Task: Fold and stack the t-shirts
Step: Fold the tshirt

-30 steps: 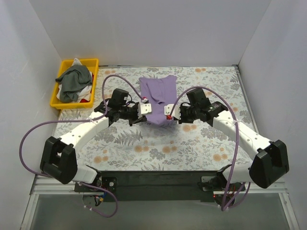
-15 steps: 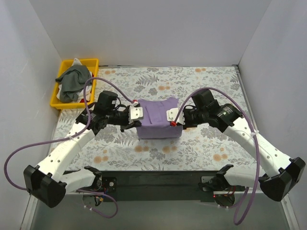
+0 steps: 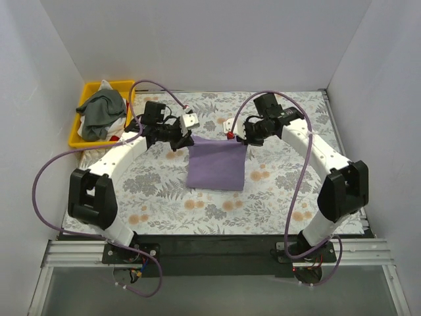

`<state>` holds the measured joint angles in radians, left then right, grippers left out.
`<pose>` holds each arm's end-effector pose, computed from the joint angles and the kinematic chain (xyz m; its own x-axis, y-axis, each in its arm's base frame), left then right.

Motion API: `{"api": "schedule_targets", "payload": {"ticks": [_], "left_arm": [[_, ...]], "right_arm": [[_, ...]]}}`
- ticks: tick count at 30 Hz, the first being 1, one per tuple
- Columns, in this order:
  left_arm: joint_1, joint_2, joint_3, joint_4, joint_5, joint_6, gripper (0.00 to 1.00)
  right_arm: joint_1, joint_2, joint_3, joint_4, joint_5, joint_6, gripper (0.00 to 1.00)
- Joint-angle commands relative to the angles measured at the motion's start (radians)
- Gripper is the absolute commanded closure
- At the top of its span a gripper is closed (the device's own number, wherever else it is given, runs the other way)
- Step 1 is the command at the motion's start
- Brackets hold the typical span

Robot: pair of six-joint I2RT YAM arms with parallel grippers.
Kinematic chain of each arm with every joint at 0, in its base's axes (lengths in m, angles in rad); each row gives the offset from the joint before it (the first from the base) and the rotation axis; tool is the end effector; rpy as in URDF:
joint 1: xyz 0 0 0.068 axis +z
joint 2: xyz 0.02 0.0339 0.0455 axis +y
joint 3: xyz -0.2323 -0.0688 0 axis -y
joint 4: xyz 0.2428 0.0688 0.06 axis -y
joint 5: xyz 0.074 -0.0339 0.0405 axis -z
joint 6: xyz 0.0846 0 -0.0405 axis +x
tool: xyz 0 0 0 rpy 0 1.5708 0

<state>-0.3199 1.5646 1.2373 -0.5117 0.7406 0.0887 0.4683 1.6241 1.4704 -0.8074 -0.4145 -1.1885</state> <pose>0.3228 -0.1671 0.2230 -0.6450 0.2825 -0.7100 0.7201 0.5359 -0.4408 0.3132 0.1966 0.2434 0.3013 -0.7993 -0.5199 -0.9096 -0.0775 -0.4081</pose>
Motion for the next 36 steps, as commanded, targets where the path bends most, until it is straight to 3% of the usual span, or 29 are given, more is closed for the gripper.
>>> {"api": "schedule_targets", "payload": {"ticks": [1, 11, 19, 25, 32, 36], "left_arm": [[0.038, 0.092, 0.091, 0.11, -0.018, 0.008, 1.0], [0.054, 0.359, 0.172, 0.225, -0.027, 0.006, 1.0], [0.05, 0.534, 0.241, 0.253, -0.09, -0.127, 1.0], [0.038, 0.494, 0.145, 0.248, -0.093, -0.15, 1.0], [0.036, 0.332, 0.03, 0.246, -0.026, -0.173, 1.0], [0.039, 0.232, 0.028, 0.233, 0.002, -0.201, 1.0]], "right_arm": [[-0.037, 0.086, 0.079, 0.005, -0.023, -0.075, 0.99], [-0.099, 0.403, 0.202, 0.131, 0.009, -0.114, 0.99], [-0.102, 0.525, 0.191, 0.267, 0.049, -0.077, 0.99], [-0.091, 0.499, 0.131, 0.272, 0.049, -0.045, 0.99], [-0.057, 0.274, -0.07, 0.269, 0.008, 0.019, 0.99], [-0.059, 0.204, -0.044, 0.263, -0.003, 0.029, 0.99]]}}
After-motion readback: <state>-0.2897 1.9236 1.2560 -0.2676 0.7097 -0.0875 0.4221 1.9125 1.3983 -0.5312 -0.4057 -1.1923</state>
